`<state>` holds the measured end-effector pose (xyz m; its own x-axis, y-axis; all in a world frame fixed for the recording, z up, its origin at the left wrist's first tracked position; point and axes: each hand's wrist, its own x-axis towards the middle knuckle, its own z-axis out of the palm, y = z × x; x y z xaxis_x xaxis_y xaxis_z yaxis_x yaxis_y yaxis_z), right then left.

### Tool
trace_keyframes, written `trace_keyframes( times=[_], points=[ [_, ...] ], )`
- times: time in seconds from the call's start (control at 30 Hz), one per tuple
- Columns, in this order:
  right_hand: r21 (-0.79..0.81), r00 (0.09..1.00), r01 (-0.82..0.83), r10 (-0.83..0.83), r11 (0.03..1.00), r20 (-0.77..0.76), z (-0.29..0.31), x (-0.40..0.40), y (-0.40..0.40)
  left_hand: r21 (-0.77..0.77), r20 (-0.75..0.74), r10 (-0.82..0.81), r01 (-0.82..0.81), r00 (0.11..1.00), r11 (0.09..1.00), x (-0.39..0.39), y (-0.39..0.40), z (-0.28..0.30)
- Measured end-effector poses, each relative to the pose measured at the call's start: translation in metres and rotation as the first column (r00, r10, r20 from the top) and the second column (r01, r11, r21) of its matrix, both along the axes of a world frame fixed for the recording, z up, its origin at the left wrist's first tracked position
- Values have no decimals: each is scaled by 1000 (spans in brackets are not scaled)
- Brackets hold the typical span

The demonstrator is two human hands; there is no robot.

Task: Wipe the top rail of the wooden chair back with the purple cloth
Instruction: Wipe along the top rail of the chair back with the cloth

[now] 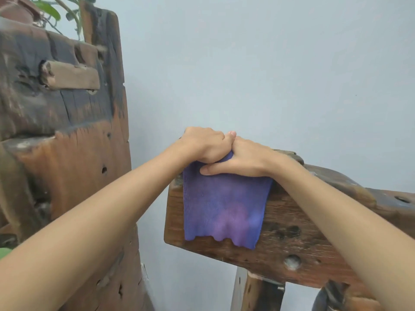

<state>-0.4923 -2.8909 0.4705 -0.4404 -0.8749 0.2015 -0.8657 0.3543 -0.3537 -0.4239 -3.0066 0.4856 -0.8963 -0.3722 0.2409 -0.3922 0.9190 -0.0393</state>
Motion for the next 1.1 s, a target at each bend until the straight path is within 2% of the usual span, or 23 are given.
trace_keyframes(
  times=[0.1,0.17,0.2,0.27,0.33,0.43,0.5,0.6,0.77,0.9,0.93,1.0,1.07,1.1],
  points=[
    [58,987,-91,82,994,137,10,-10,-1,252,140,9,-44,990,967,-13,2,12],
    [34,987,-87,81,996,137,11,-6,3,368,161,0,-59,987,928,-12,5,17],
    [20,990,-60,57,998,125,10,-2,4,378,162,-2,-60,987,924,-10,7,17],
    [10,998,47,-48,999,43,5,6,9,321,152,-13,-37,988,946,-6,12,15],
    [-17,989,121,-122,992,-84,-1,13,17,171,99,-28,11,995,985,-1,17,8],
    [-5,971,104,-103,995,-215,-10,21,42,-18,-23,-123,123,992,992,11,32,-7],
    [66,942,144,-116,987,-314,-16,21,57,-57,-12,-208,207,978,977,19,36,-11],
    [137,901,219,-146,966,-409,-19,22,65,10,125,-274,275,953,961,34,33,0],
    [149,923,240,-178,959,-341,-7,8,49,-23,271,-217,232,938,973,29,36,8],
    [197,988,150,-139,969,-71,9,-8,43,205,363,-197,128,911,970,8,36,32],
    [205,990,139,-131,969,-54,10,-8,44,202,401,-180,105,898,974,6,38,36],
    [194,990,141,-134,971,-50,10,-5,44,103,449,-96,55,888,993,6,46,35],
    [156,987,157,-147,975,-70,8,-2,48,8,430,-16,14,903,1000,7,55,27],
    [140,983,168,-155,976,-95,6,0,52,8,408,-27,26,913,1000,7,57,23]
  ],
)
